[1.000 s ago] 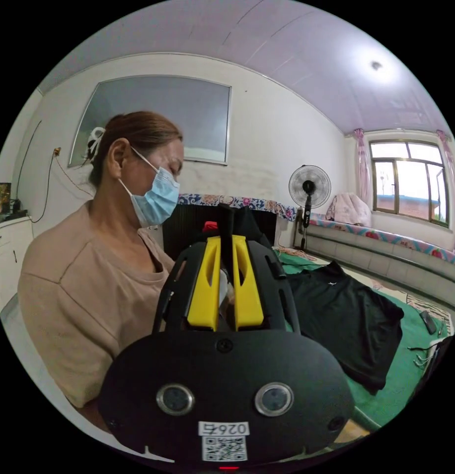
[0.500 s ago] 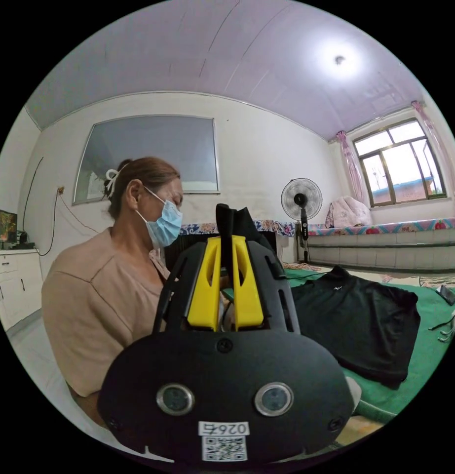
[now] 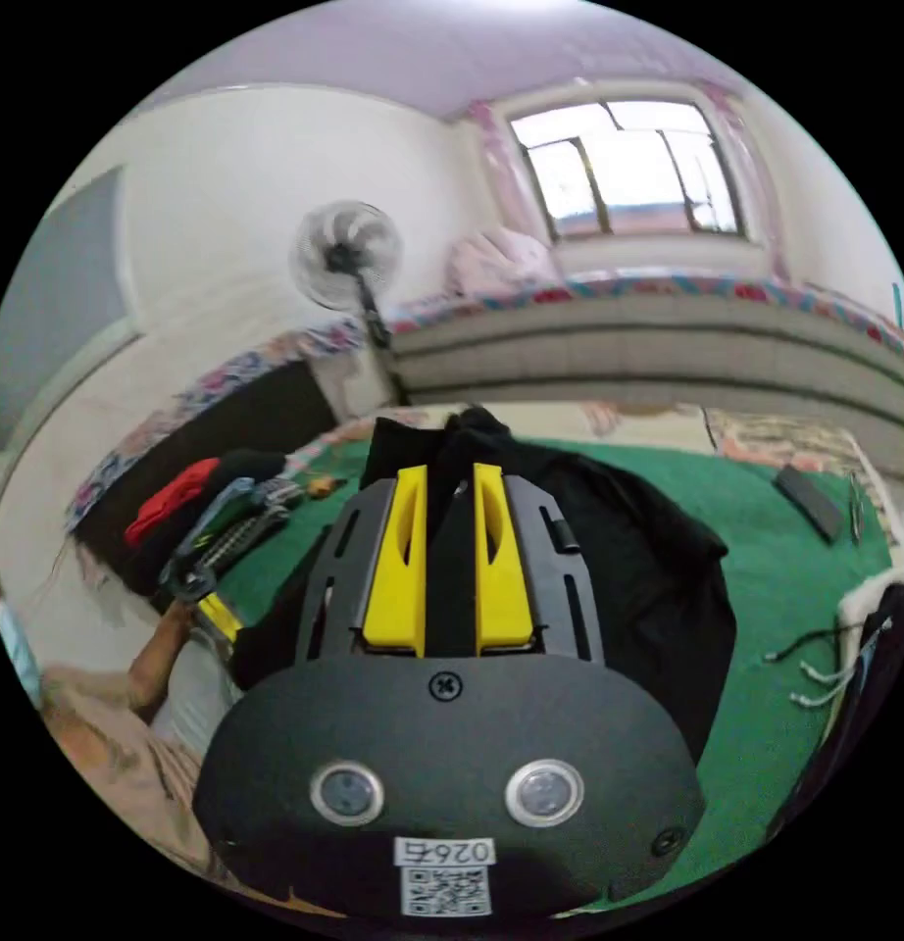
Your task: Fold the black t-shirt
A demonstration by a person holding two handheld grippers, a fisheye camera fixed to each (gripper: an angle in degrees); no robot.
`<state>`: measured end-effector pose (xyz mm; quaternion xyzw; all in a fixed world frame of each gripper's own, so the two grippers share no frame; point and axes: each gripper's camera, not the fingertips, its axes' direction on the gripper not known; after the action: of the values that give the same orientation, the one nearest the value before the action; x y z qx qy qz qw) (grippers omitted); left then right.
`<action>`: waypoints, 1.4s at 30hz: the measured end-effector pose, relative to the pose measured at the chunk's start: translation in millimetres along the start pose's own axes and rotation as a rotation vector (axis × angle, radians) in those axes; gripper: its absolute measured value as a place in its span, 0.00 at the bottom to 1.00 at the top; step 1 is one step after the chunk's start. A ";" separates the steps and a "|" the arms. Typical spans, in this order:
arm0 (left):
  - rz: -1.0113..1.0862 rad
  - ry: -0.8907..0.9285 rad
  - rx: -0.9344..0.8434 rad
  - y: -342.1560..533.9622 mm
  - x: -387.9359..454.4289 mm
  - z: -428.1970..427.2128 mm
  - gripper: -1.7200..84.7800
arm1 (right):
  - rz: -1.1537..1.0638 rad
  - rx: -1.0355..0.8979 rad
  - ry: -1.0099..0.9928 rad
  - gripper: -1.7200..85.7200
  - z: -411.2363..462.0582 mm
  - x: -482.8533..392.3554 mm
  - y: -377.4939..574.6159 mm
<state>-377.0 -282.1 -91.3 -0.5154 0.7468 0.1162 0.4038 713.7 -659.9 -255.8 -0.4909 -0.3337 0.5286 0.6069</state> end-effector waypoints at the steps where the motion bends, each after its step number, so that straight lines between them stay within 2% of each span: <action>1: -0.039 0.054 0.001 -2.1 -15.1 -1.9 0.01 | 0.107 -0.112 0.032 0.09 42.5 30.8 -9.8; 2: -0.047 0.069 0.011 -2.7 -20.3 -4.7 0.01 | 0.211 -0.157 0.006 0.09 69.4 54.5 -10.9; 4: -0.070 0.029 0.100 -1.7 -32.3 -28.6 0.02 | 0.270 -0.087 -0.124 0.09 86.5 71.1 -3.7; 6: -0.069 0.035 0.183 0.5 -40.0 -48.4 0.06 | 0.284 -0.117 -0.216 0.09 106.1 77.8 5.4; 9: -0.068 0.170 0.265 -1.8 -62.3 -64.4 0.12 | 0.246 -0.328 -0.279 0.09 149.6 68.8 25.6; 11: -0.067 0.234 0.238 -9.3 -71.8 -64.3 0.14 | 0.203 -0.468 -0.402 0.09 181.7 46.8 47.1; 15: 0.004 0.143 0.119 -18.9 -59.7 -69.2 0.18 | 0.132 -0.529 -0.526 0.12 211.6 5.8 73.7; 18: 0.010 0.077 0.160 -24.2 -58.3 -77.0 0.17 | 0.056 -0.542 -0.453 0.13 235.1 -24.4 83.7; 19: -0.005 0.087 0.156 -32.5 -63.3 -73.8 0.11 | 0.031 -0.558 -0.431 0.11 250.6 -34.9 84.3; 20: -0.010 0.100 0.129 -37.8 -65.6 -70.7 0.08 | -0.024 -0.623 -0.468 0.06 268.2 -46.3 82.1; 22: -0.001 0.073 -0.043 -48.8 -67.7 -60.5 0.03 | -0.053 -0.667 -0.448 0.02 278.3 -54.7 71.8; 24: -0.008 0.045 -0.027 -40.3 -68.4 -68.9 0.02 | -0.080 -0.610 -0.343 0.01 263.8 -50.3 61.4; 25: 0.001 0.153 0.059 -33.7 -72.9 -80.6 0.02 | -0.068 -0.600 -0.260 0.01 256.9 -38.8 60.4; 27: -0.019 0.257 0.119 -27.1 -84.7 -92.8 0.02 | 0.018 -0.644 -0.248 0.01 260.5 -15.2 66.7; 30: -0.120 0.196 0.156 -20.1 -99.1 -105.7 0.04 | 0.088 -0.651 -0.289 0.03 269.8 -1.5 76.2; 34: -0.091 0.188 0.248 -30.1 -92.2 -110.1 0.18 | 0.071 -0.630 -0.344 0.10 288.9 -12.6 74.8; 36: -0.074 0.162 0.159 -46.3 -85.1 -95.4 0.20 | 0.064 -0.667 -0.378 0.10 299.0 -15.0 69.6; 39: -0.016 0.164 0.001 -70.0 -72.9 -74.0 0.20 | 0.057 -0.573 -0.278 0.09 298.3 -5.8 44.4; 42: -0.011 0.146 0.014 -78.4 -70.5 -74.4 0.21 | 0.055 -0.487 -0.147 0.11 308.8 18.9 2.0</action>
<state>-335.1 -312.9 26.8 -0.5236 0.7723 0.0710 0.3527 431.8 -566.6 -168.6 -0.5918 -0.4810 0.4830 0.4303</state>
